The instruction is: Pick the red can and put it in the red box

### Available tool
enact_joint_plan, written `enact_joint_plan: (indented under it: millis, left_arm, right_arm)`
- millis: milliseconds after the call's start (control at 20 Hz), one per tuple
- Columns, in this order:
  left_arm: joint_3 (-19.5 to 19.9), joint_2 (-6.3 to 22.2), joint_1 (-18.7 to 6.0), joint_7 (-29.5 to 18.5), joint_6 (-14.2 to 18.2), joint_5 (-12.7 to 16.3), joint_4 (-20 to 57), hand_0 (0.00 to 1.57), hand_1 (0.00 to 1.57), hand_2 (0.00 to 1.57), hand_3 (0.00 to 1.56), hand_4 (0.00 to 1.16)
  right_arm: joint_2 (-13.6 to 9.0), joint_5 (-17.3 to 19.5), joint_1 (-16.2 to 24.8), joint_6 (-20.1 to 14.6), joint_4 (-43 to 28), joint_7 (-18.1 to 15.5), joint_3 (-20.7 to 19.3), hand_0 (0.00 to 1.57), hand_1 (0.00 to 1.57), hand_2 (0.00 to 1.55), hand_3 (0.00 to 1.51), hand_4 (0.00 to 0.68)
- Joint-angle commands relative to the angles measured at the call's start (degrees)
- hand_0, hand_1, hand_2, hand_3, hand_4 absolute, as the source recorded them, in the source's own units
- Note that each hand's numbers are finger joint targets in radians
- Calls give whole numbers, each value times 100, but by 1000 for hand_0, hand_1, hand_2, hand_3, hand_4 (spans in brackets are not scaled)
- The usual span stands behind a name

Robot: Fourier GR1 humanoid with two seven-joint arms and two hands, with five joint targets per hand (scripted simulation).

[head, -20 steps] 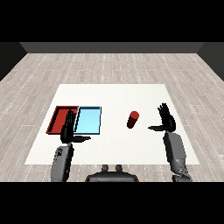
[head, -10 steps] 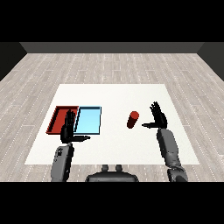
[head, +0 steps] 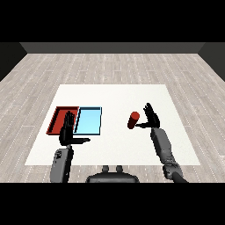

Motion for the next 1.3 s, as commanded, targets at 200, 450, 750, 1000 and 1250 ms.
enact_joint_plan:
  millis: [200,450,750,1000,1250]
  left_arm:
    - [120,254,392,223,-287,332,-458,0,0,0,0,0]
    - [-117,-79,-231,284,225,-76,-29,0,0,0,0,0]
    - [123,103,-106,-54,-36,88,213,0,0,0,0,0]
    - [-28,69,-170,609,162,44,-390,0,0,0,0,0]
    - [-130,-99,-53,-213,162,-206,248,0,0,0,0,0]
  right_arm:
    - [114,46,-58,223,955,-567,-9,0,0,0,0,0]
    - [309,39,-180,-87,846,-443,54,0,0,0,0,0]
    - [193,129,-750,79,1921,-881,-71,0,0,0,0,0]
    - [302,67,-993,131,2205,-925,-147,0,0,0,0,0]
    - [269,12,-1046,66,1888,-550,-106,0,0,0,0,0]
